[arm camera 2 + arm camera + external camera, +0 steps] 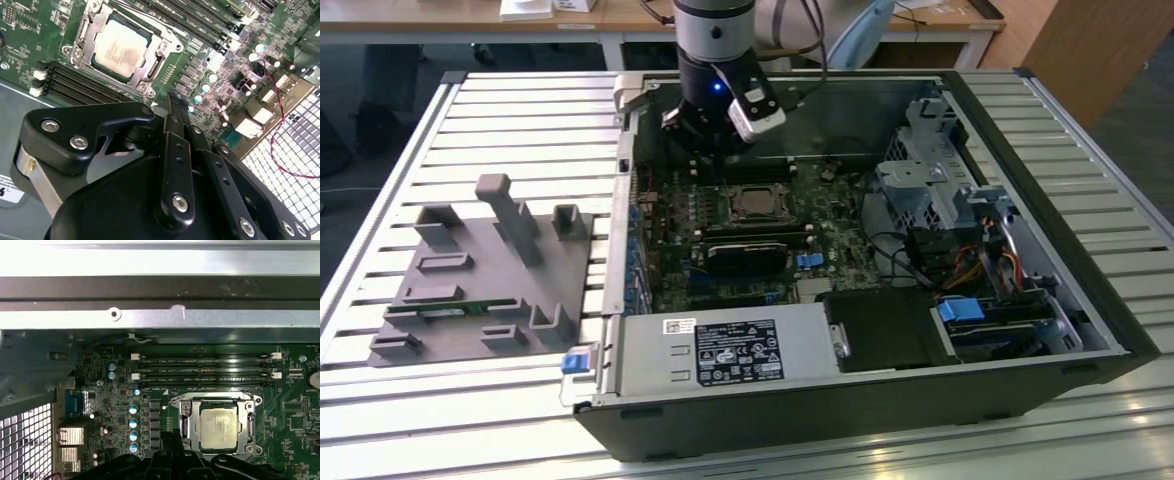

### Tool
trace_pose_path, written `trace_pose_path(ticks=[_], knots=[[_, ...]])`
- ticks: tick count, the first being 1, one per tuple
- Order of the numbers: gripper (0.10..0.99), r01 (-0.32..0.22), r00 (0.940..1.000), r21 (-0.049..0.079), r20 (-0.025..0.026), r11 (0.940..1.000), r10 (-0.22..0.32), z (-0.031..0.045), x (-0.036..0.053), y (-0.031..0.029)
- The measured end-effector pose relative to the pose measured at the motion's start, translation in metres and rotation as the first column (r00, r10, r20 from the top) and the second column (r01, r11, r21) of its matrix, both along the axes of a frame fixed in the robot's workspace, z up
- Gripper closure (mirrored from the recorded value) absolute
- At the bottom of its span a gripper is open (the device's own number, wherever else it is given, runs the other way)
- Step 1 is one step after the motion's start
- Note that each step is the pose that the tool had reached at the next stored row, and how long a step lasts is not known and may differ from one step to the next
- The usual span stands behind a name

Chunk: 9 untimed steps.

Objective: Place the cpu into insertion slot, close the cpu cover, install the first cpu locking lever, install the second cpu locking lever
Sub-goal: 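Install the first cpu locking lever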

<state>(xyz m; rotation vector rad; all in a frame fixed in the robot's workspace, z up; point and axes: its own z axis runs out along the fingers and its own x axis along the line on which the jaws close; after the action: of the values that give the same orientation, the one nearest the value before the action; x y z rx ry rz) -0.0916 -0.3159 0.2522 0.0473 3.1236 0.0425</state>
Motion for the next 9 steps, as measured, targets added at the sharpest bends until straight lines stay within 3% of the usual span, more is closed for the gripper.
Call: trace_pose_path(ticks=[6,9], knots=[[0.980,0.000,1.0000,0.000,0.0001,1.0000,0.000,-0.0007,-0.0071,0.0005],[0.980,0.000,1.0000,0.000,0.0000,1.0000,0.000,-0.0009,-0.0082,0.0036]])
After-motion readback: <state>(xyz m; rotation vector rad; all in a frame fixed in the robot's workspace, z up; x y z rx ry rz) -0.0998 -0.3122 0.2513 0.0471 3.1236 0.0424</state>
